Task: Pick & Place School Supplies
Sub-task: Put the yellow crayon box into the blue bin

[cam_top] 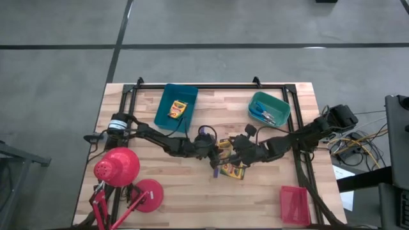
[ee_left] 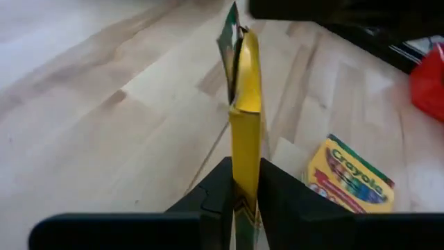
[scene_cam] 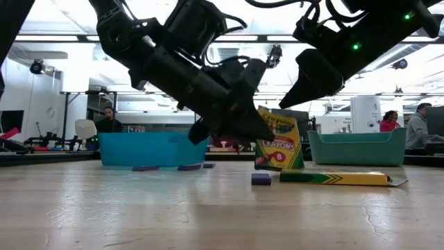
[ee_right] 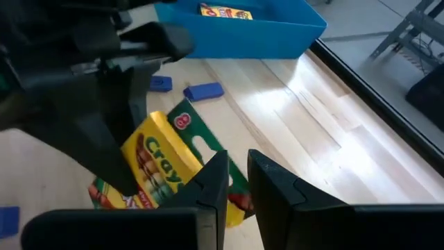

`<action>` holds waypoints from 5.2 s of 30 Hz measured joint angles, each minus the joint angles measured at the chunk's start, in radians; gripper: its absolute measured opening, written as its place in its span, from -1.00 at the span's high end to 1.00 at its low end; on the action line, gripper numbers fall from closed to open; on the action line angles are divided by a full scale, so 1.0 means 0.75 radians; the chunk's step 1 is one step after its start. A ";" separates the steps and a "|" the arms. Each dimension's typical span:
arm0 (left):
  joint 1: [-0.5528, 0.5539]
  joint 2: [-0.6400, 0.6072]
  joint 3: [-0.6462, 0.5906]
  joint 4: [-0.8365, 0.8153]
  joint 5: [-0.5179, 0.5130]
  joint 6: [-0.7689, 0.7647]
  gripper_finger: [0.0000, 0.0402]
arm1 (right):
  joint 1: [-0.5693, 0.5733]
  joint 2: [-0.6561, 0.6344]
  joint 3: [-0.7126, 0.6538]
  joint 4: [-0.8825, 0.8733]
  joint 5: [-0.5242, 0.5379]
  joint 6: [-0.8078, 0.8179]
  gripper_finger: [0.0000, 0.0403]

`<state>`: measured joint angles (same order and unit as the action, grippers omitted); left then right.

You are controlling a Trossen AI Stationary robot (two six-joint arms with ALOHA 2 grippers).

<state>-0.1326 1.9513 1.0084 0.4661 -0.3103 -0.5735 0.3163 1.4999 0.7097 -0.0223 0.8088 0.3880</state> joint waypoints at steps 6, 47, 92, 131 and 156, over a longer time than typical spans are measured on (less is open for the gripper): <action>-0.001 -0.072 0.000 0.007 -0.004 0.157 0.71 | 0.019 -0.012 0.017 0.004 0.005 -0.111 0.74; 0.000 -0.707 0.002 -0.747 -0.632 0.296 0.79 | 0.326 -0.550 0.033 -0.231 0.006 -0.218 0.74; 0.622 -0.787 -0.299 -0.936 -0.296 0.138 0.73 | 0.323 -0.551 0.031 -0.243 0.008 -0.308 0.74; 0.627 -0.787 -0.301 -0.900 -0.286 0.342 0.48 | 0.323 -0.551 0.031 -0.243 0.008 -0.309 0.74; 0.575 -0.787 -0.304 -0.666 0.268 0.318 0.30 | 0.323 -0.550 0.026 -0.242 0.007 -0.268 0.74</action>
<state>0.2989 1.3609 0.7804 -0.0337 -0.1095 -0.3347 0.5583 1.0872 0.7293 -0.2041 0.8143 0.1870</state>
